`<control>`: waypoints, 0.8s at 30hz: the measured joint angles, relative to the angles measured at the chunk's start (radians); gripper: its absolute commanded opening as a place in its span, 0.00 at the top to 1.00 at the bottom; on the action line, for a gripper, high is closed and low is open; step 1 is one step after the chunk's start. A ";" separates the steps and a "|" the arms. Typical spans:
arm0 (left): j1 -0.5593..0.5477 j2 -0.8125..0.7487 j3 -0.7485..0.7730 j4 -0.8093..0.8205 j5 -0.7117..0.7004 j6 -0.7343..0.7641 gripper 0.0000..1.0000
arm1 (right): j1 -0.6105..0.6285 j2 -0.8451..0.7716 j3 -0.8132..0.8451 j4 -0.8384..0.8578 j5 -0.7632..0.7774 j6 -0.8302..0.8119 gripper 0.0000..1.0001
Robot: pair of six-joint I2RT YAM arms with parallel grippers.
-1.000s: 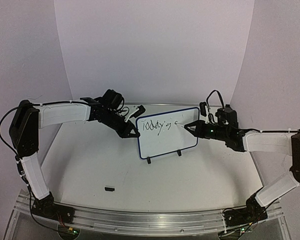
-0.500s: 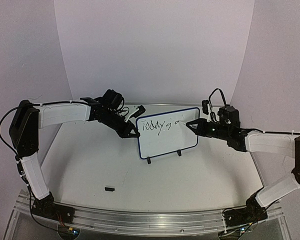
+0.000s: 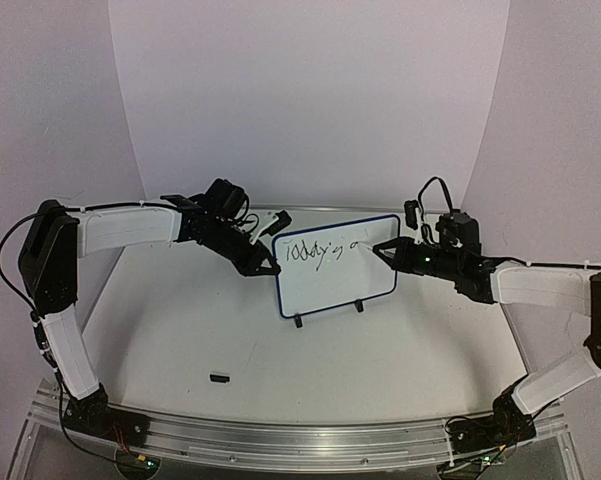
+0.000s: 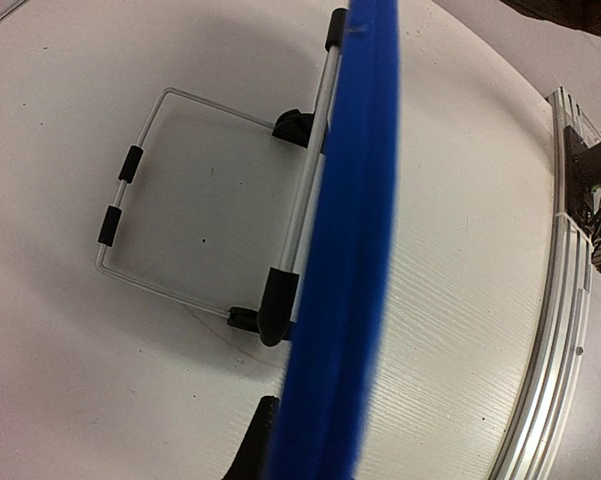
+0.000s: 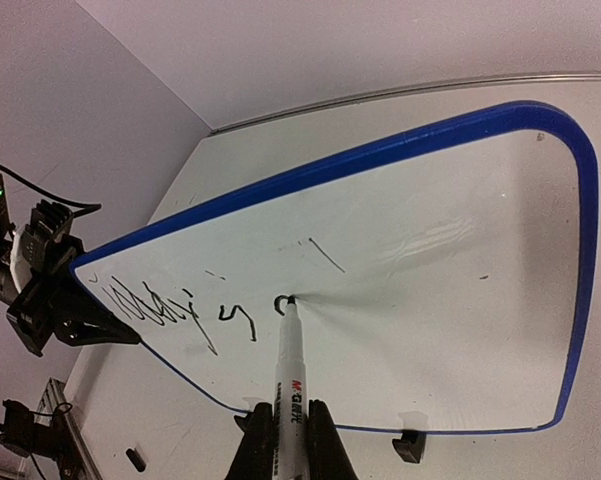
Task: Write a sentence on the whiteboard
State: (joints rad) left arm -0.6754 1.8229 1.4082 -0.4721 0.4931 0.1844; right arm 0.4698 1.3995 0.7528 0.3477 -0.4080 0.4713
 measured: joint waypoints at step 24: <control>0.000 0.000 0.000 0.000 0.000 0.000 1.00 | 0.000 0.008 -0.003 -0.002 0.002 0.000 1.00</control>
State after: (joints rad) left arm -0.6758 1.8229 1.4082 -0.4721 0.4931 0.1844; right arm 0.4698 1.4078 0.7498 0.3454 -0.4065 0.4717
